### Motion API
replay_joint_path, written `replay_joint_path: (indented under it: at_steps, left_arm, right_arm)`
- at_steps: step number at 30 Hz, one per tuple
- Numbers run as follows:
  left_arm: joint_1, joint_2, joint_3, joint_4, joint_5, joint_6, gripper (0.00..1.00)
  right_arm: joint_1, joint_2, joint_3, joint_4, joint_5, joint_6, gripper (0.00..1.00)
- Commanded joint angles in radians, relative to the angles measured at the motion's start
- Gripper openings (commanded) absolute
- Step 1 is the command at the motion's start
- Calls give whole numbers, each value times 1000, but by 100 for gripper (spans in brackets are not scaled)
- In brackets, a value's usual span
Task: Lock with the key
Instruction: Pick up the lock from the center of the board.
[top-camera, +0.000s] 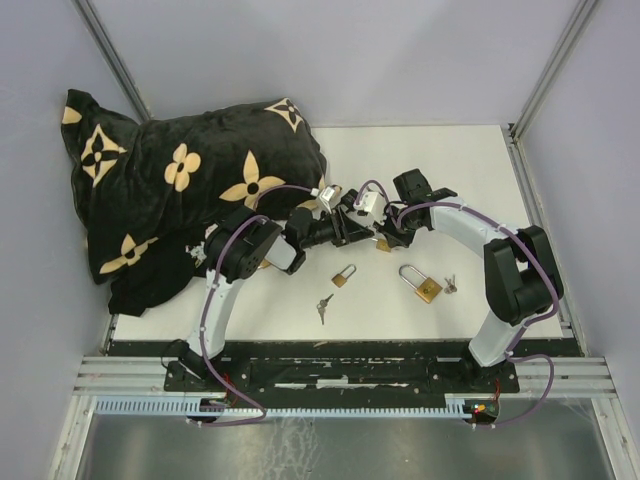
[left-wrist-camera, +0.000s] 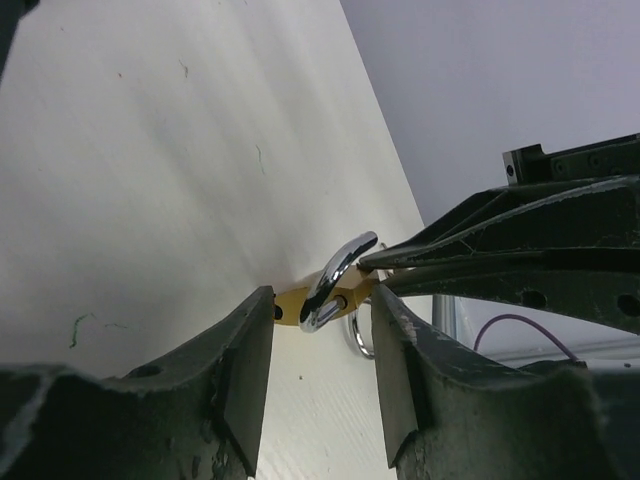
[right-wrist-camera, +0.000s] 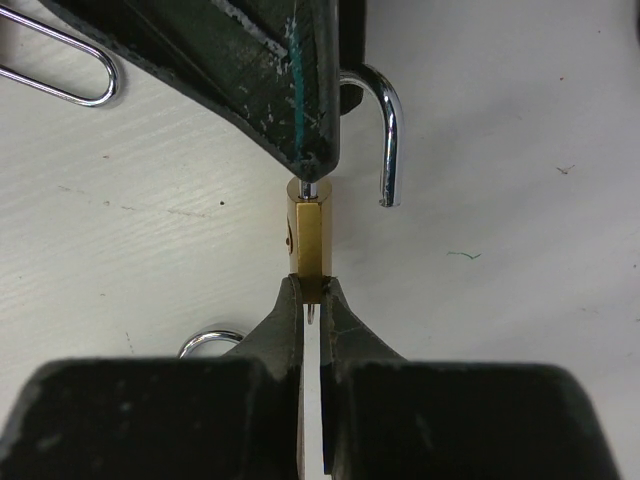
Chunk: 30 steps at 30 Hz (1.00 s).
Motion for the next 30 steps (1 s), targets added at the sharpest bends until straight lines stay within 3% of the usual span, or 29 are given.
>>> replay_joint_path:
  at_steps: [1,7,14,23,30]
  left_arm:
    - [-13,17,29,90,82,-80,44]
    - [-13,42,41,142,88,-108,4]
    - [-14,-60,-7,175,65,-109,3]
    - [-19,-247,-86,190,33,-128,3]
    - [-44,-456,-219,116,-27,-87,3]
  right_arm:
    - [6,-26,8,-13,-15,-4,3]
    - [6,-37,10,-18,-13,2,8]
    - [-31,-132,34,-42,-76,28,32]
    - [-189,-336,2,-91,-483,50,60]
    - [-218,-495,-80,-2,-664,95,78]
